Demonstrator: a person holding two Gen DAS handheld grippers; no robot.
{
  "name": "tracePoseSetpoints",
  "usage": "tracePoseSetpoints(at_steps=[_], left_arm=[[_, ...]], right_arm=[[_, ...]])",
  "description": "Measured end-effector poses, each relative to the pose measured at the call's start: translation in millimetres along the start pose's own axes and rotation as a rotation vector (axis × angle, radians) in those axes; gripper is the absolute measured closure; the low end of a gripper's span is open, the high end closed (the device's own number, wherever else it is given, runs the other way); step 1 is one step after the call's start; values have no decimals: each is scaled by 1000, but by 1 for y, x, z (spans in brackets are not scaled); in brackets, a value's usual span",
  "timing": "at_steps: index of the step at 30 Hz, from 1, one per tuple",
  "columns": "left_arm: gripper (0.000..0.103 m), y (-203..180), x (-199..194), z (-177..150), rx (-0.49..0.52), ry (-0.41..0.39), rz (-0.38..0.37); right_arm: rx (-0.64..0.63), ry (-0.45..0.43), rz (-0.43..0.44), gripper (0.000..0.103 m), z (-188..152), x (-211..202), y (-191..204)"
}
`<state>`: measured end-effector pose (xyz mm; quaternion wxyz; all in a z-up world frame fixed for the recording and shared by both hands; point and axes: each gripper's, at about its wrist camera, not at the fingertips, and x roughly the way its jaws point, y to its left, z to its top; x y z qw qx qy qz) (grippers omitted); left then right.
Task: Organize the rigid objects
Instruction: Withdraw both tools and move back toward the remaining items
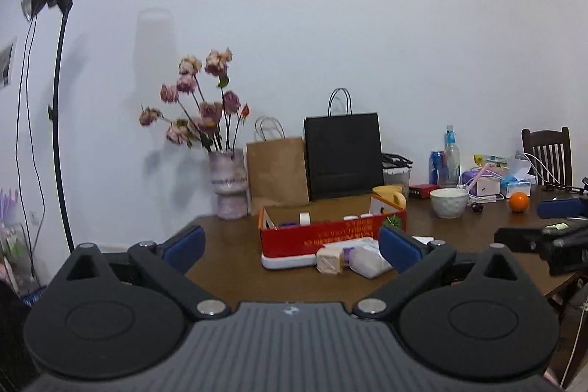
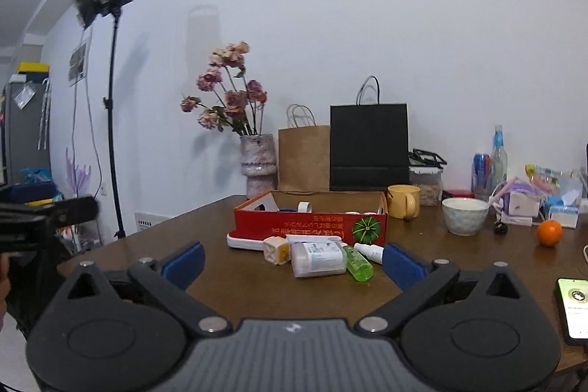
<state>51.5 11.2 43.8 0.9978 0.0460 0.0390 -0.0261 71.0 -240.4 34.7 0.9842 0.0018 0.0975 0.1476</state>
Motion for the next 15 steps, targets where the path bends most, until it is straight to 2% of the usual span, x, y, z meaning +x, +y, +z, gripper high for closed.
tracePoseSetpoints(at_steps=[12,14,15], left_arm=[[0,8,22,-13,-65,83,44],[0,8,30,-18,-73,113,46],[0,6,35,-20,-75,127,45]], right_arm=[[-37,52,-3,0,-13,15,4],[-46,62,10,2,-16,21,2],[-44,67,17,7,-18,23,0]])
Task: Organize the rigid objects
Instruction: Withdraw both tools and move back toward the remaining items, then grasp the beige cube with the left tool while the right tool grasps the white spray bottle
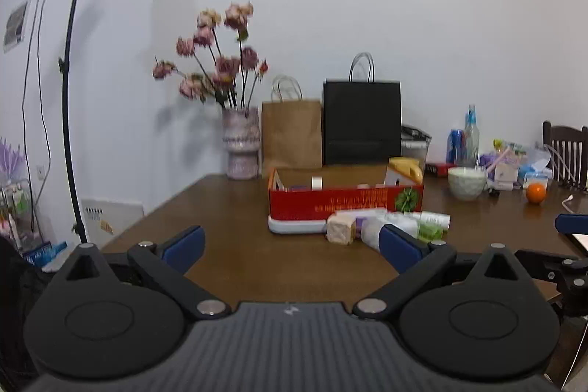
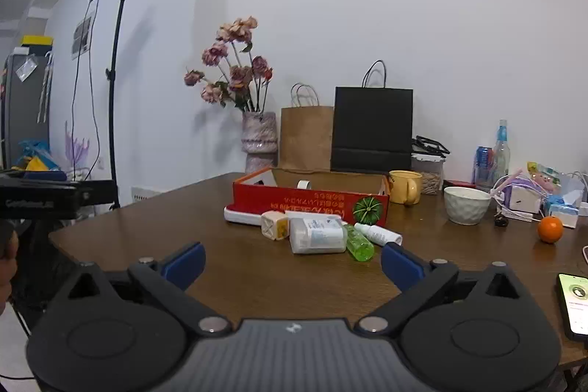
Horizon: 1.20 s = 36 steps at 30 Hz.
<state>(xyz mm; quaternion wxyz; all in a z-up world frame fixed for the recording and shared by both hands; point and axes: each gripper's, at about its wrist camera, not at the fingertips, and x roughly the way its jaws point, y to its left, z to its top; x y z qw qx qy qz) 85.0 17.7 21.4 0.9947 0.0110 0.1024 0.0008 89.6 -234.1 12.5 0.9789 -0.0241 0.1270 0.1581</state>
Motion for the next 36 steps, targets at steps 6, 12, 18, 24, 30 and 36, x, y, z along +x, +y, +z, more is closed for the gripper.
tracePoseSetpoints(at_steps=[6,12,18,24,30,36], left_arm=[[0,-11,28,-6,13,51,-4],[0,-25,74,-4,46,112,-12],[0,-39,137,6,91,145,-12],[2,-48,224,16,76,209,-74],[22,-49,300,11,64,296,-124],[30,-40,339,2,-33,402,-201]], right_arm=[[16,34,-20,18,-5,23,-19],[57,59,-17,16,3,58,-51],[12,96,-17,17,16,110,-77],[43,153,-25,31,34,180,-111],[46,250,-51,35,36,260,-142],[72,349,-28,49,26,318,-165]])
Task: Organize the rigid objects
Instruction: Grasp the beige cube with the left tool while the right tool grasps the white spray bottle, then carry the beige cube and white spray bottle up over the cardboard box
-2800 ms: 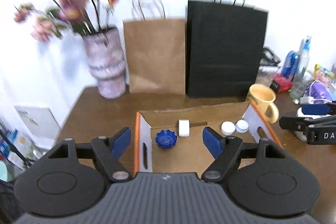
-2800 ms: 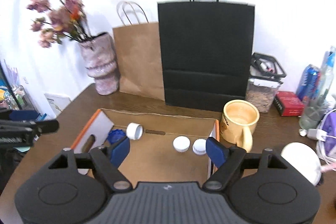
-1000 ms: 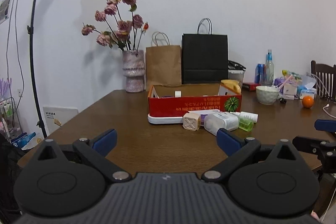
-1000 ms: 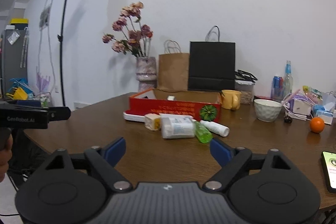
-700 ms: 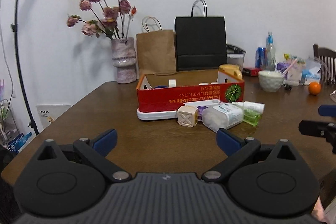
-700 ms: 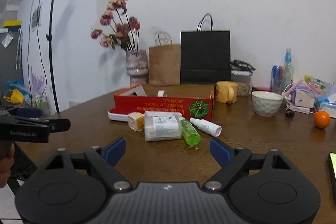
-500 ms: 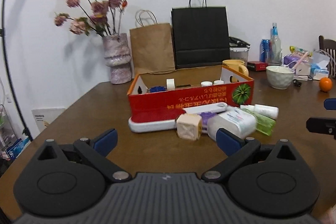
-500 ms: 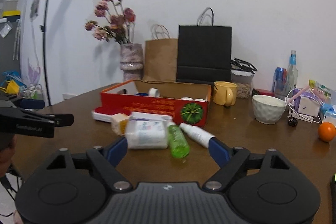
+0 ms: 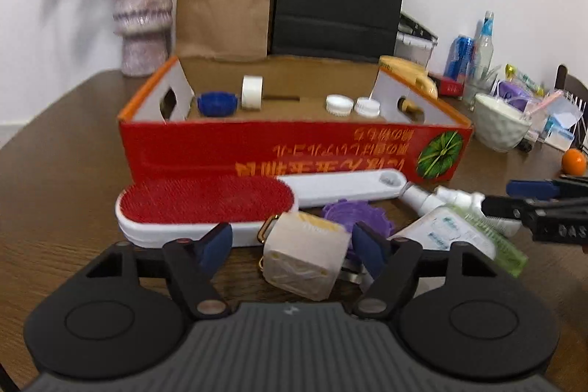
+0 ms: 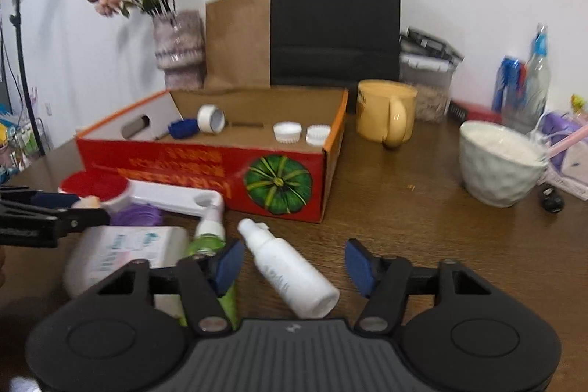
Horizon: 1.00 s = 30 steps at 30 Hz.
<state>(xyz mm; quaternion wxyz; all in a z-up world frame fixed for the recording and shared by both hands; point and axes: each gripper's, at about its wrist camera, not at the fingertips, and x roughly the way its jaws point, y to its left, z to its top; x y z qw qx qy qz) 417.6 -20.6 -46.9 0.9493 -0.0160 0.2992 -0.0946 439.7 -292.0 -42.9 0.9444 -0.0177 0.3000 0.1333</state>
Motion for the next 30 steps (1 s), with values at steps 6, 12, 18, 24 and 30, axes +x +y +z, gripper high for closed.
tracePoseSetpoints(at_steps=[6,12,18,24,30], left_arm=[[45,8,8,-4,-61,21,-68],[52,-2,0,-5,-14,5,-9],[52,-12,-42,-8,20,-44,18],[52,-14,-119,-14,19,-174,88],[52,-24,-222,-31,48,-388,161]], right_arm=[[21,42,33,69,-3,20,-7],[30,22,30,73,-5,14,-3],[57,-73,-10,73,-6,-31,9],[17,-189,-24,73,-8,-107,40],[-13,-332,-47,74,-23,-188,80]])
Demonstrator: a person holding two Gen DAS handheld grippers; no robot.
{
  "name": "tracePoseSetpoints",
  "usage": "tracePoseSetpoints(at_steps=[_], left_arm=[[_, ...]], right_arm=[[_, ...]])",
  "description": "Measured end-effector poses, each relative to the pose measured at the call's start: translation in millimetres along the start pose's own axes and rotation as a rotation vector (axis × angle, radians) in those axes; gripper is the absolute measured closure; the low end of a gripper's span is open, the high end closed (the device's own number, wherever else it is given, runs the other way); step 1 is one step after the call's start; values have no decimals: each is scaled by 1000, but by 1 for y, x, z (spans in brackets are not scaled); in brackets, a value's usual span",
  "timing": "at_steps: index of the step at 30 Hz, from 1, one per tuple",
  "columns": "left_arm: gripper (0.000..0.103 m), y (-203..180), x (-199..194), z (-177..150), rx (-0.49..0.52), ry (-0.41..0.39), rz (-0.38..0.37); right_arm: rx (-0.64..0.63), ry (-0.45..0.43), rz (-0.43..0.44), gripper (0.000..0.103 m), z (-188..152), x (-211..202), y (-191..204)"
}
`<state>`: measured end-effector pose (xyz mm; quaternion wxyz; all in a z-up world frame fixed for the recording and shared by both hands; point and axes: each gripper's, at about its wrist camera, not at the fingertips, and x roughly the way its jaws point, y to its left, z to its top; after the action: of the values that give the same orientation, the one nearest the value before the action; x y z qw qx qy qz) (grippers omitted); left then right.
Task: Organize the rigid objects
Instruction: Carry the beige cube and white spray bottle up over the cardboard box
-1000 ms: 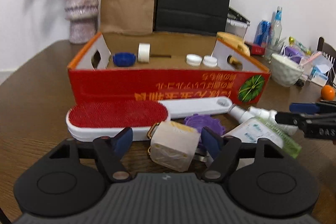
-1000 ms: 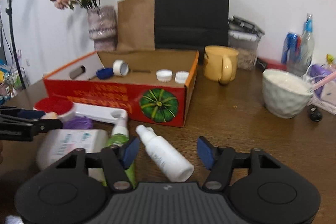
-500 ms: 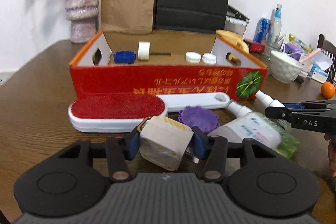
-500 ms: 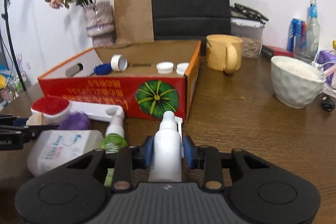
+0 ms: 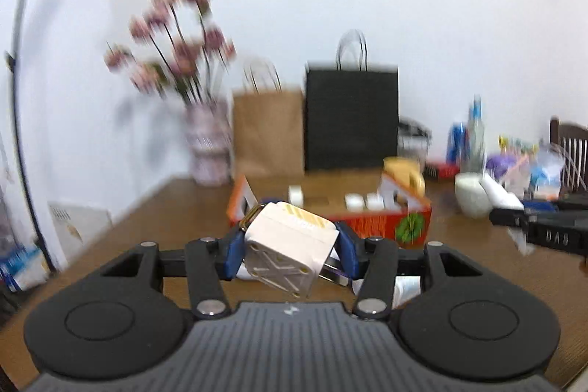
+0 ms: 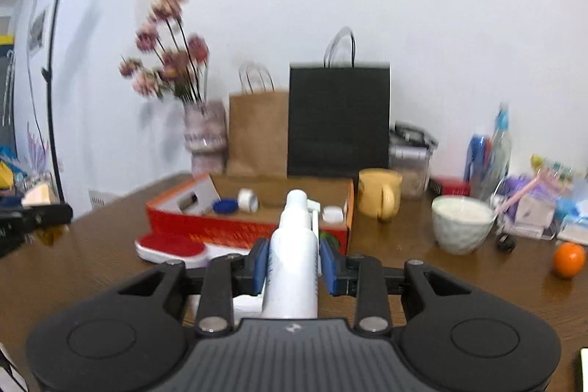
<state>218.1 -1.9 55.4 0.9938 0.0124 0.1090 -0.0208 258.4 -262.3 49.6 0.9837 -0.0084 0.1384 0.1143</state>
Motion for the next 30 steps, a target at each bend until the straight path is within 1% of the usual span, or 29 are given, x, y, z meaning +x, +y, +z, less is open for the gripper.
tracePoseSetpoints(at_steps=[3,6,8,12,15,18,21,30], left_arm=[[52,5,-41,5,-37,-67,4],[52,6,-75,3,-51,-108,11],[52,6,-96,-4,-63,-113,18],[52,9,-135,-22,-92,-103,36],[52,12,-157,-30,-101,-111,50],[52,8,-165,-28,-55,-126,11],[52,7,-165,-28,-66,-121,-6],[52,4,-160,-33,-59,-97,3]], right_arm=[[-6,-56,4,75,-3,-37,21],[-2,-86,9,76,-13,-71,39],[-1,-97,8,76,-21,-92,50],[-11,-111,37,76,-43,-133,74],[-25,-127,48,76,-51,-155,86],[-39,-154,44,76,-51,-171,90],[-31,-164,33,76,-50,-176,90],[-17,-145,39,76,-52,-170,88]])
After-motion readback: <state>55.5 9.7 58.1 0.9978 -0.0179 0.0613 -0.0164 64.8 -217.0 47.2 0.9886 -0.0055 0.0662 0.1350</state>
